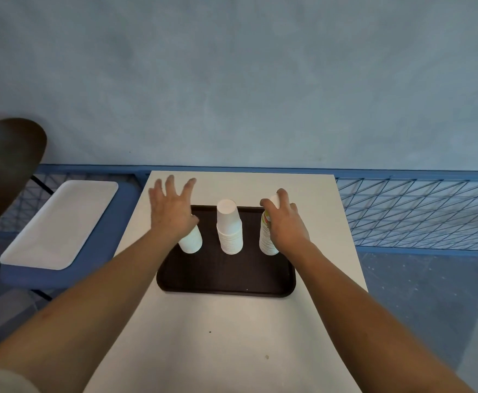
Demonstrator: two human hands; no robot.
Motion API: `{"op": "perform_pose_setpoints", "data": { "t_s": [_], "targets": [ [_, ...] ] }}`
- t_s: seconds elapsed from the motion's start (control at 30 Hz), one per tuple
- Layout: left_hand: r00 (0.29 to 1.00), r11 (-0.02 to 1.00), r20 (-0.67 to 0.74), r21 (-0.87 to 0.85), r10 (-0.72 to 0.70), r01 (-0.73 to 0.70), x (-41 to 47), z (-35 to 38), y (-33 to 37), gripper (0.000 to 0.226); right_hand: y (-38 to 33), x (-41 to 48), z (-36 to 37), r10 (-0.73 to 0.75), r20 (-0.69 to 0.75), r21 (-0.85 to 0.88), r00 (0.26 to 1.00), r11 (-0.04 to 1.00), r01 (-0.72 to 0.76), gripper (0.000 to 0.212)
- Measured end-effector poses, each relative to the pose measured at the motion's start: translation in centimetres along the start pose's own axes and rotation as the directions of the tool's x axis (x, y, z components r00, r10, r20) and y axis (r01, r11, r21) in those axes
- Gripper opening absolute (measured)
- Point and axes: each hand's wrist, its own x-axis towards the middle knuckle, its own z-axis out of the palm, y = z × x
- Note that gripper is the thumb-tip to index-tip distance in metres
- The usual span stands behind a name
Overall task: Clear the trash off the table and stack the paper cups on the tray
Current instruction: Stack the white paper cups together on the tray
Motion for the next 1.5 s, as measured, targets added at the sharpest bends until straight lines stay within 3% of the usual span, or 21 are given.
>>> {"op": "perform_pose_setpoints", "data": {
  "t_s": [0.1, 0.2, 0.5, 0.73, 1.1, 1.3, 1.4, 1.5],
  "targets": [
    [0.987, 0.998, 0.150, -0.014, -0.065, 0.068, 0.8, 0.6, -2.6, 0.079, 0.0, 0.0, 0.2, 0.006, -0.015, 0.004, 1.000, 1.000, -0.006, 0.074],
    [0.976, 0.970, 0.216, -0.232, -0.023, 0.075, 0.6, 1.4, -4.0, 0.067, 0.0, 0.1, 0.3, 0.004, -0.019, 0.015, 1.000, 1.000, -0.004, 0.073],
    [0.985, 0.945, 0.173, -0.325, 0.031, 0.027, -0.5, 1.6, -2.9, 0.064, 0.0, 0.1, 0.4, -0.009, -0.044, 0.036, 0.999, 0.999, 0.011, 0.058],
    [0.983, 0.946, 0.174, -0.323, 0.063, -0.003, -0.1, 1.8, -1.8, 0.067, -0.8, -0.2, 0.8, -0.017, -0.042, 0.032, 0.999, 0.999, 0.018, 0.063],
    [0.976, 0.941, 0.216, -0.335, 0.021, 0.054, 0.0, 1.5, -1.8, 0.072, -0.2, 0.2, 0.6, -0.048, -0.038, 0.022, 0.998, 0.999, 0.049, 0.063],
    [0.979, 0.940, 0.201, -0.325, -0.039, 0.104, -1.6, 0.6, -1.5, 0.085, -0.4, 0.2, 0.1, -0.051, -0.024, 0.005, 0.998, 0.999, 0.051, 0.060],
    [0.990, 0.941, 0.129, -0.325, -0.059, 0.099, -2.6, 0.0, -1.6, 0.084, -0.5, -0.3, -0.1, -0.074, -0.077, -0.040, 0.994, 0.997, 0.071, 0.061],
    [0.995, 0.931, 0.067, -0.353, -0.074, 0.093, -3.6, -0.7, -2.3, 0.079, -1.2, -1.2, -0.5, -0.133, -0.216, -0.078, 0.967, 0.990, 0.118, 0.060]
  ]
}}
